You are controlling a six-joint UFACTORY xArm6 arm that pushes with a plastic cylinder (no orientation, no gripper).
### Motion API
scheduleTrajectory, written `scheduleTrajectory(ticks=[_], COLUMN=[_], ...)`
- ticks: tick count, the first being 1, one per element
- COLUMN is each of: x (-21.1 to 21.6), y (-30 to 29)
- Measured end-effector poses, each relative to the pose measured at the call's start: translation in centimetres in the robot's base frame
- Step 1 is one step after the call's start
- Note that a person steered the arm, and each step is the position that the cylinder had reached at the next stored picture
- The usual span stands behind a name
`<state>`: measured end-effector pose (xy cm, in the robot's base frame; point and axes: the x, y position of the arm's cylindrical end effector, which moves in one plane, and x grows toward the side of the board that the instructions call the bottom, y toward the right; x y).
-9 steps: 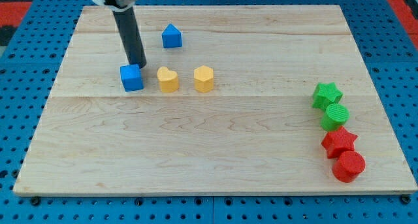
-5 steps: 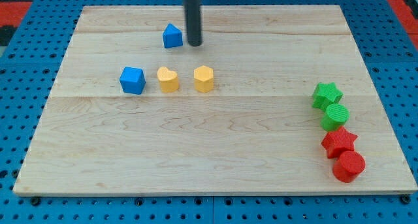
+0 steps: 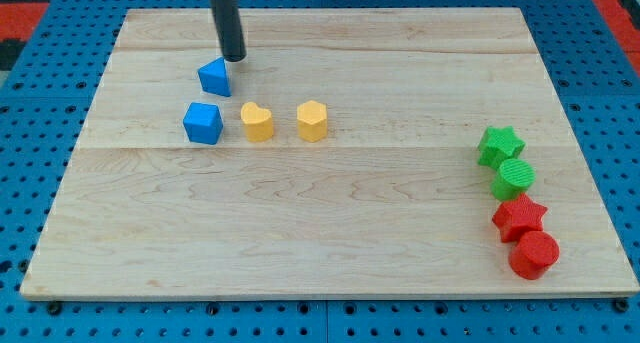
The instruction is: Move the blue triangle to the left of blue cube
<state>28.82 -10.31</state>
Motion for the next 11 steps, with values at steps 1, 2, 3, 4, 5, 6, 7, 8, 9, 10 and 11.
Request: scheduleTrajectory(ticks=[1,2,3,4,5,6,7,8,9,10,11], x=[3.2,5.3,4.1,3.5,4.6,7.2,8.2,4.9,7.0,9.3,9.5], y=[0.6,-2.9,-3.2,-5.7,-7.7,-9.2,-10.4,-12.0,-13.5,-13.3,-13.3])
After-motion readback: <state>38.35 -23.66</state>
